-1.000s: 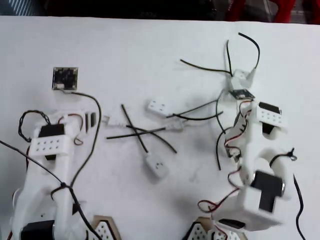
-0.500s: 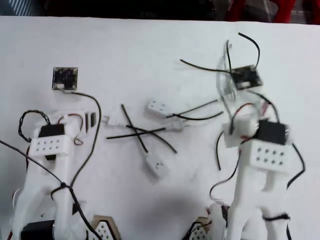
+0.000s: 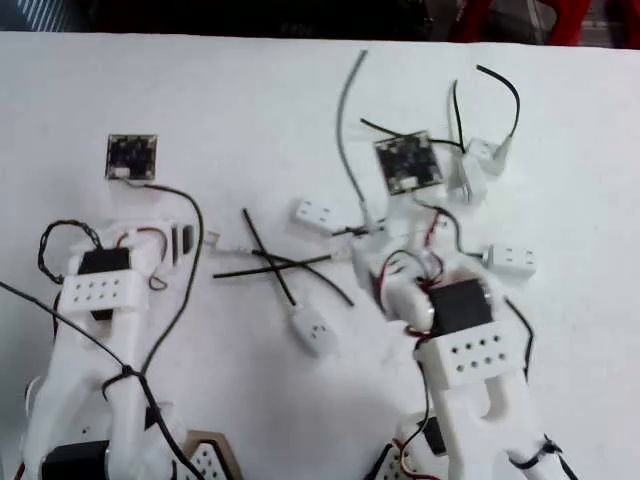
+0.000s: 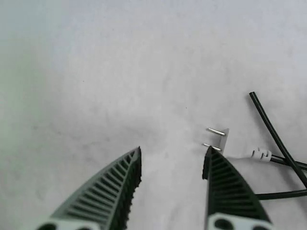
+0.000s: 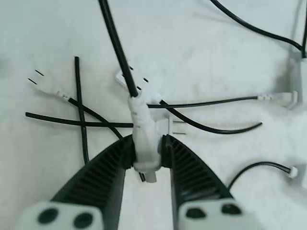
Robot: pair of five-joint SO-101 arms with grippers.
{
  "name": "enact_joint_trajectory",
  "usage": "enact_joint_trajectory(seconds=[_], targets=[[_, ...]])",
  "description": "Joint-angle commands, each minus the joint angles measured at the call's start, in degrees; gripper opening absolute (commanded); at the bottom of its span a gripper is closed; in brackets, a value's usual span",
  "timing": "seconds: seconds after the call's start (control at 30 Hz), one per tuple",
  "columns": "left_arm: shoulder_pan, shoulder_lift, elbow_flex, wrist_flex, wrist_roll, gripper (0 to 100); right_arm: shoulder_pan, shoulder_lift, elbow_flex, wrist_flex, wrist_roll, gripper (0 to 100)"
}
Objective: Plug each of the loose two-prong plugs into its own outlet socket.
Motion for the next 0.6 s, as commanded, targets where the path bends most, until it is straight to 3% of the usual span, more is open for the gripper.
enact_joint_trajectory(seconds=[0.0, 0.27, 0.57], targets=[[2.3, -1.8, -0.4, -1.1, 0.1, 22, -4.0, -1.7, 1.5, -6.7, -2.6, 1.7], [5.8, -1.8, -0.8, -1.1, 0.1, 22, -13.4, -1.8, 7.6, -14.3, -4.0, 1.7], [10.9, -2.3, -1.1, -5.5, 0.2, 22, -21.2, -1.8, 8.4, -14.5, -4.0, 1.7]])
